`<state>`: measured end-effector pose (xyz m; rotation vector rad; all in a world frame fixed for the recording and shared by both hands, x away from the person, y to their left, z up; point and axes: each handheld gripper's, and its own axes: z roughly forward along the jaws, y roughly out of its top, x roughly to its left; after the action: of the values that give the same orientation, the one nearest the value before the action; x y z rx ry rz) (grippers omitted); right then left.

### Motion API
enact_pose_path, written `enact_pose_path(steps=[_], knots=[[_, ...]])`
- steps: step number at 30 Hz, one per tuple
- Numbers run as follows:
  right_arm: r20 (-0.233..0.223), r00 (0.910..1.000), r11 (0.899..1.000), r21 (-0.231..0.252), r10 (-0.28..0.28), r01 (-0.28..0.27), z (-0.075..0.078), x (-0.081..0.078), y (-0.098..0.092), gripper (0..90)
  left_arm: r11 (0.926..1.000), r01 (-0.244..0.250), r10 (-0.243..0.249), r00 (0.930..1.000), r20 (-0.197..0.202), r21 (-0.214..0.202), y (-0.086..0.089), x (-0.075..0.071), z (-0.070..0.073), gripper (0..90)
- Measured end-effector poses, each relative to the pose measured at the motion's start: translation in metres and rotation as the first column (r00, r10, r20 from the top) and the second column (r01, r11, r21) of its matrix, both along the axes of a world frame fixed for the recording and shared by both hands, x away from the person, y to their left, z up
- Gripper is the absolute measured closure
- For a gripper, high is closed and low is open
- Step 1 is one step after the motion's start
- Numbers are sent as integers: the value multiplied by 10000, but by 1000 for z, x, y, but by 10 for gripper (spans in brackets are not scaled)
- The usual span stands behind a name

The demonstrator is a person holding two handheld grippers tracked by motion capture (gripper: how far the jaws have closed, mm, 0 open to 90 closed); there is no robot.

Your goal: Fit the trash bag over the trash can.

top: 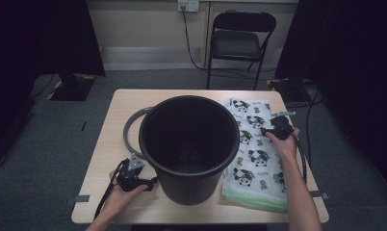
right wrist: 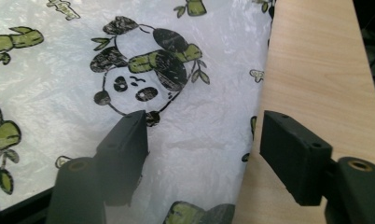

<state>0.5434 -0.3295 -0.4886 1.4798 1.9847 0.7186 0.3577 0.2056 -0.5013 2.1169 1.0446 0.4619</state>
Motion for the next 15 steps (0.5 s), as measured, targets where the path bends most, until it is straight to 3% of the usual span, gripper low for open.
enact_pose_path(steps=[5, 7, 12, 15], knots=[[-145, 9997, 9945, 1023, -217, 231, -6, 1, -5, 284, 10000, 1, -1, 10000, 1, 1, 0, 0, 0, 137], [-10, 9999, 9946, 1032, -103, 104, -7, -2, -4, 317, 10000, -2, 2, 10000, -11, 14, 0, 0, 0, 136], [-344, 9985, 9945, 968, 427, -392, 0, -10, 7, 675, 10000, 22, -22, 10000, -74, 25, 0, 1, 1, 135], [-561, 9965, 9890, 1381, 613, -530, 1, -15, 10, 817, 10000, 84, -84, 10000, -38, 10, 0, 1, 0, 134]])
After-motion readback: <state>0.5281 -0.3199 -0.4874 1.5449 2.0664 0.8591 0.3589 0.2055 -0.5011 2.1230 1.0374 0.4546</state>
